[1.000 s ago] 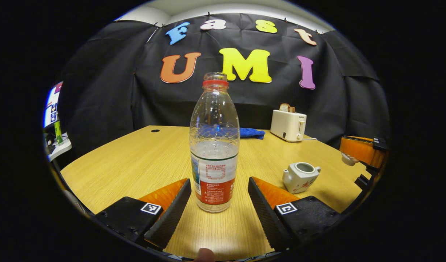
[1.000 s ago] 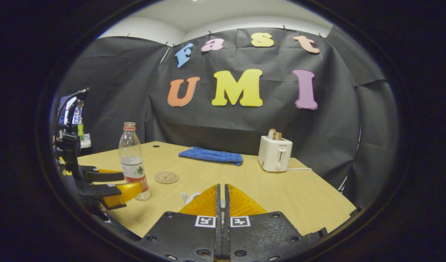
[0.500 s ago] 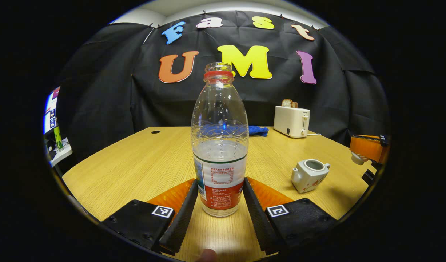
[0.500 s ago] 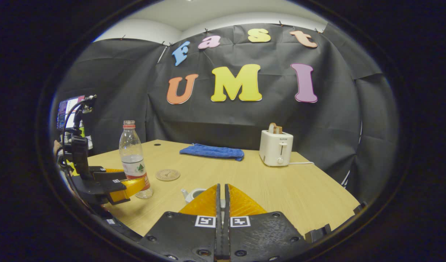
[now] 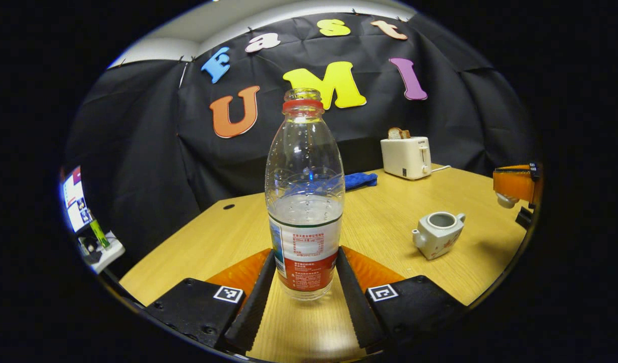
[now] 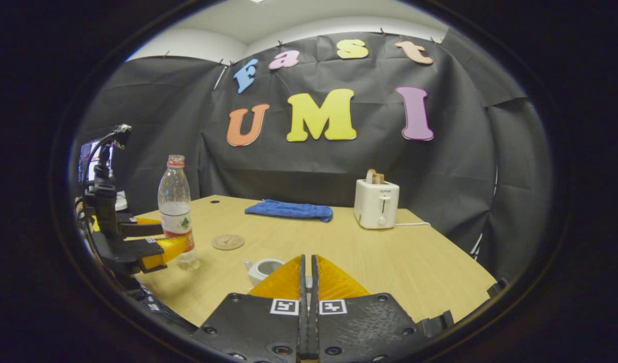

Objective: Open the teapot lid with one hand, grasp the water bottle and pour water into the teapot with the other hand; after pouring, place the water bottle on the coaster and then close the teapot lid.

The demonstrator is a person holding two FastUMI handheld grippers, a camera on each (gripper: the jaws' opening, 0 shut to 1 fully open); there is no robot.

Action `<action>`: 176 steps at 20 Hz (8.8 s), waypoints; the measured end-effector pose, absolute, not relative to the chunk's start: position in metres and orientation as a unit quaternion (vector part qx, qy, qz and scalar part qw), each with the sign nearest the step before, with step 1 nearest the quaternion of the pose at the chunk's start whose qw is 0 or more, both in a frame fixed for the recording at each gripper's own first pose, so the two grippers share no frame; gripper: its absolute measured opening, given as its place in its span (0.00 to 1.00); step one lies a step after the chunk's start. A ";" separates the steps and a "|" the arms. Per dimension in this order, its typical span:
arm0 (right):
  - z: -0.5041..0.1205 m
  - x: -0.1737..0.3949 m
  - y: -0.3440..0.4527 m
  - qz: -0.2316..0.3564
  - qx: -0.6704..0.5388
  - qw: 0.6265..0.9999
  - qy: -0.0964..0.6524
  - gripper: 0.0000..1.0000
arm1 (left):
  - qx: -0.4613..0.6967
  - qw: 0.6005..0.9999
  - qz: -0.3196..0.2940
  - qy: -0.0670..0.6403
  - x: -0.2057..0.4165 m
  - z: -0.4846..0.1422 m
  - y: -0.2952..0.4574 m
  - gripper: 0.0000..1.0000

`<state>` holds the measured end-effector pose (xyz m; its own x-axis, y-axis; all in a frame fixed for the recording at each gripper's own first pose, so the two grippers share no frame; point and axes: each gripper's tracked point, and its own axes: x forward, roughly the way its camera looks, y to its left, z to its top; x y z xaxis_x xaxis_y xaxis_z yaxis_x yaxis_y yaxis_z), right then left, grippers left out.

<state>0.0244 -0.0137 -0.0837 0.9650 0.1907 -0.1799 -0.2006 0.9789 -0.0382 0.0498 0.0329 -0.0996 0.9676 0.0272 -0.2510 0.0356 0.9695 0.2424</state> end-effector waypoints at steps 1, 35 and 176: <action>-0.085 0.024 -0.017 0.098 -0.027 0.991 0.089 0.00 | 0.154 0.981 0.000 0.118 0.051 -0.094 0.035 0.75; -0.113 0.013 -0.083 0.085 0.010 0.990 0.108 0.00 | 0.736 0.665 -0.048 0.116 0.052 -0.094 0.020 0.72; -0.081 0.020 -0.029 0.111 -0.016 0.990 0.087 0.00 | -0.021 0.992 -0.008 0.123 0.092 -0.104 0.045 0.99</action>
<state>0.0198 -0.0290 -0.0814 0.9600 0.2178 -0.1758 -0.2233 0.9747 -0.0120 0.0916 0.0453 -0.1039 0.9697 -0.0218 -0.2435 0.0116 0.9990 -0.0434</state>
